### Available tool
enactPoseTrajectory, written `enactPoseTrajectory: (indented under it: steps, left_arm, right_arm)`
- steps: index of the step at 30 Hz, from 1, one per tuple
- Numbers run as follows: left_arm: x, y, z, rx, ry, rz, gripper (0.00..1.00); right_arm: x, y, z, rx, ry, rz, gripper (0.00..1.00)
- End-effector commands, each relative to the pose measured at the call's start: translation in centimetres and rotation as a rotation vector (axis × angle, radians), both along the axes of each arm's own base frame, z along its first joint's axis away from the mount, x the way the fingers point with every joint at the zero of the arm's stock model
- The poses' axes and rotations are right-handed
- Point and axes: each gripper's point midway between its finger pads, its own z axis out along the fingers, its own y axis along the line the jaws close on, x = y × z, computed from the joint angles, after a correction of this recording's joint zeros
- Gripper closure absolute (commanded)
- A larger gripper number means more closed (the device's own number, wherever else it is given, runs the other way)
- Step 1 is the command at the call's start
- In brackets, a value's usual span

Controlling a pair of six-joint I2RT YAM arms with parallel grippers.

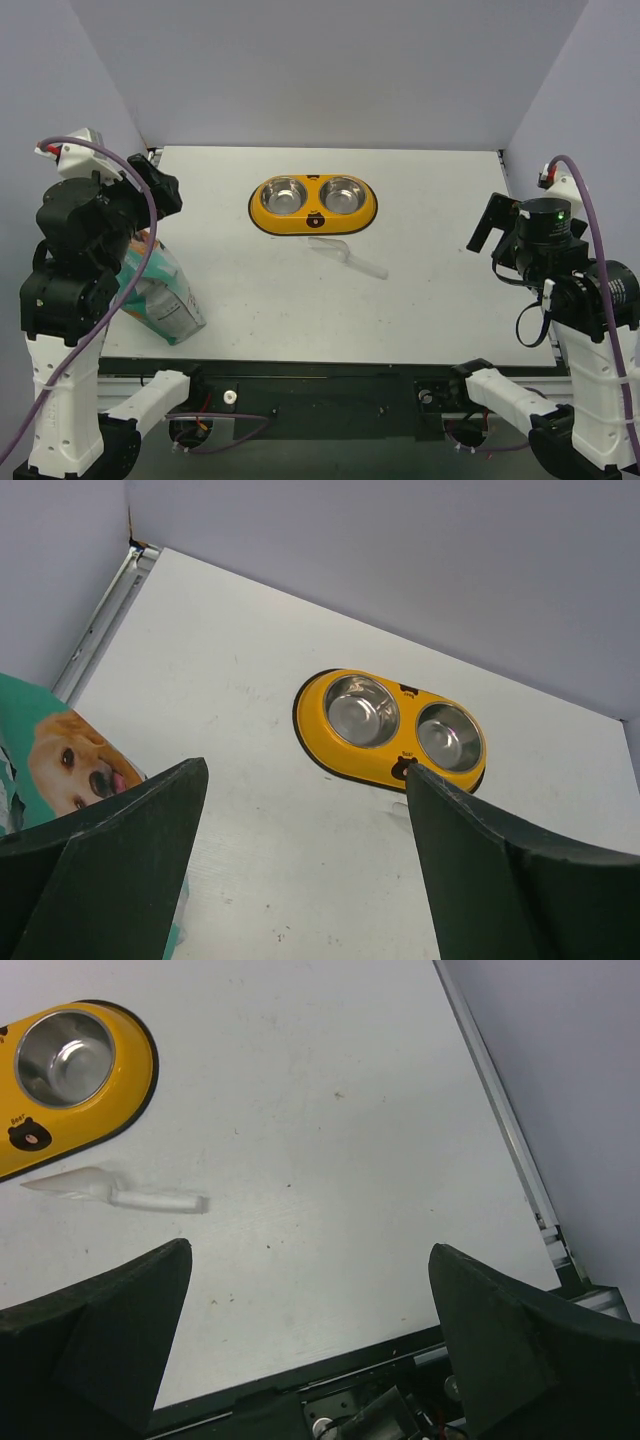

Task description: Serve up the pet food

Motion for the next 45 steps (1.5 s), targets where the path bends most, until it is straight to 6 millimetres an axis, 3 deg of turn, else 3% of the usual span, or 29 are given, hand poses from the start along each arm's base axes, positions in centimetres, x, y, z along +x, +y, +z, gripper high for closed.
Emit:
enactPoseTrajectory:
  steps: [1, 5, 9, 12, 13, 14, 15, 17, 19, 20, 22, 27, 29, 33, 36, 40, 45]
  left_arm:
    - [-0.9, -0.4, 2.1, -0.025, -0.06, -0.026, 0.09]
    - [-1.7, -0.7, 3.0, -0.043, -0.085, -0.047, 0.09]
    - [-3.2, 0.7, 3.9, -0.06, -0.095, 0.022, 0.1]
    - [-5.3, 4.4, 3.8, -0.017, -0.059, 0.21, 0.14]
    - [-6.4, 5.4, 4.8, -0.022, -0.084, 0.26, 0.14]
    - [-7.4, 7.2, 4.1, 0.013, -0.043, 0.361, 0.15]
    - [-8.7, 8.3, 5.0, 0.006, -0.065, 0.416, 0.16]
    - [-10.4, 10.0, 4.7, 0.033, -0.038, 0.513, 0.16]
    - [-11.6, 11.5, 3.8, 0.049, 0.0, 0.612, 0.15]
    - [-12.2, 11.8, 2.7, 0.068, 0.053, 0.638, 0.15]
    - [-12.1, 11.8, 1.0, 0.04, 0.114, 0.671, 0.14]
    - [-7.7, 7.3, -3.4, -0.076, 0.302, 0.508, 0.09]
    - [-7.7, 7.3, -4.4, -0.148, 0.321, 0.547, 0.08]
    - [-7.6, 7.4, -6.8, -0.184, 0.39, 0.588, 0.08]
    - [-8.6, 8.3, -7.6, -0.156, 0.396, 0.634, 0.08]
    - [-10.3, 10.1, -7.1, -0.059, 0.374, 0.688, 0.08]
    - [-11.4, 11.8, -7.8, 0.037, 0.397, 0.763, 0.03]
  right_arm:
    - [1.5, 2.3, -1.0, 0.06, 0.0, 0.099, 0.0]
    - [3.8, 6.1, -2.6, 0.169, 0.013, 0.231, 0.0]
    - [5.9, 10.6, -3.9, 0.257, 0.013, 0.381, 0.0]
    - [6.5, 13.6, -4.1, 0.232, 0.017, 0.451, 0.0]
    - [6.8, 14.5, -4.3, 0.232, 0.034, 0.468, 0.0]
    - [6.7, 15.7, -4.7, 0.232, 0.054, 0.493, 0.0]
    - [6.6, 16.3, -4.5, 0.232, 0.052, 0.507, 0.0]
    - [6.4, 18.0, -4.6, 0.22, 0.049, 0.552, 0.0]
    - [5.4, 21.1, -4.4, 0.207, 0.033, 0.647, 0.0]
    - [5.6, 22.3, -4.3, 0.209, 0.025, 0.666, 0.0]
    - [5.0, 25.3, -4.0, 0.217, 0.013, 0.727, 0.0]
    - [1.6, 33.2, -3.1, 0.188, -0.019, 0.943, 0.0]
    - [0.7, 35.3, -2.7, 0.174, -0.023, 0.99, 0.0]
    - [-0.7, 37.3, -3.0, 0.16, -0.01, 1.042, 0.0]
    - [-1.2, 36.9, -4.0, 0.149, 0.005, 1.039, 0.0]
    - [-1.2, 35.7, -5.1, 0.132, 0.013, 1.014, 0.0]
    - [-1.3, 34.9, -5.1, 0.117, 0.011, 1.014, 0.0]
